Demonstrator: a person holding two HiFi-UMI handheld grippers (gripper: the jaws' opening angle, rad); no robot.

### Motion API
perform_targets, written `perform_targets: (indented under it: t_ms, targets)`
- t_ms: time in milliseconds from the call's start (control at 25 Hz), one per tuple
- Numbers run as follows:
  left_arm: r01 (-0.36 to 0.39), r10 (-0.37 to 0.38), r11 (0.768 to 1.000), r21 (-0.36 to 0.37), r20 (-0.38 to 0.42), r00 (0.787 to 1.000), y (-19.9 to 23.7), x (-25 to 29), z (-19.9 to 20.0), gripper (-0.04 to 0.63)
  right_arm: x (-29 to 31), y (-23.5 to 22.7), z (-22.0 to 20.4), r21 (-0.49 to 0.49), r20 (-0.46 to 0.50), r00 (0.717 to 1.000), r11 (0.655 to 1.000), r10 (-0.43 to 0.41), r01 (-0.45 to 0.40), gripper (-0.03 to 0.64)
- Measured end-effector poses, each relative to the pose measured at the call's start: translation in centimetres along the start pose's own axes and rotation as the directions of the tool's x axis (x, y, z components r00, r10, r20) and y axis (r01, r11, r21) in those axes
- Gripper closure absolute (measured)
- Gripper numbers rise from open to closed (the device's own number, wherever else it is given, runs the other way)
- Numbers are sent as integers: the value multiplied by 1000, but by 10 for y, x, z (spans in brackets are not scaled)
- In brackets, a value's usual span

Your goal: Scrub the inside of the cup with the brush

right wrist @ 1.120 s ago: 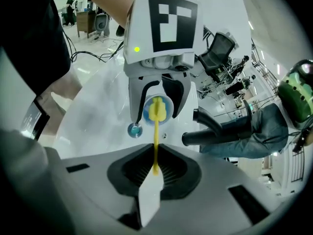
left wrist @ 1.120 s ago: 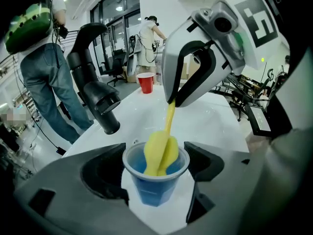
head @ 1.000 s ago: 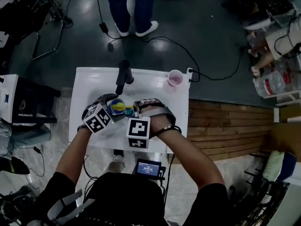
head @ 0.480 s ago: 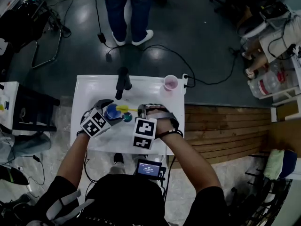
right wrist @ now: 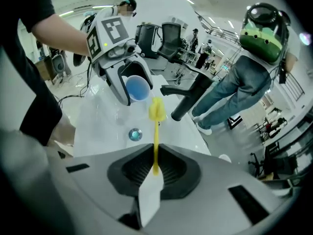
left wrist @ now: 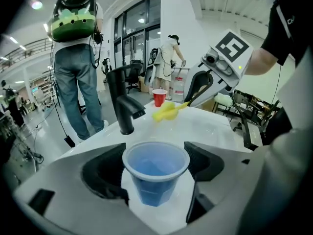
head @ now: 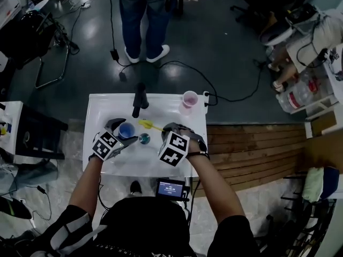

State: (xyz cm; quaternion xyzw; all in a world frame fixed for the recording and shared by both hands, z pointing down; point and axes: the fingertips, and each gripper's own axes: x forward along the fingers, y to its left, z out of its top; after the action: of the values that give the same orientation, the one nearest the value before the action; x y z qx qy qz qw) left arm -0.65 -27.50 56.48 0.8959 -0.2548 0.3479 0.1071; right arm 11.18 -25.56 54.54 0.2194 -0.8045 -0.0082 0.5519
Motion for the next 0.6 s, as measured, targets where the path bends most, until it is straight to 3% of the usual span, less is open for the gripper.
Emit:
perform_targets:
  t_ms: [160,360,600]
  targets:
    - [-8,9,999,-33,42,999,-5,-8,4,219,-6,5,-8,170,52,999,985,7,-16,575]
    - [-18,28,995,-98,103,994,-9,-16,7,219,-12,13,-14,358,138,990,932,12,-61,575]
    - [-12,30,993,-121,147,989,-17,-18,13,219,-27,17,-11,457,199,980,883,14,-106,576]
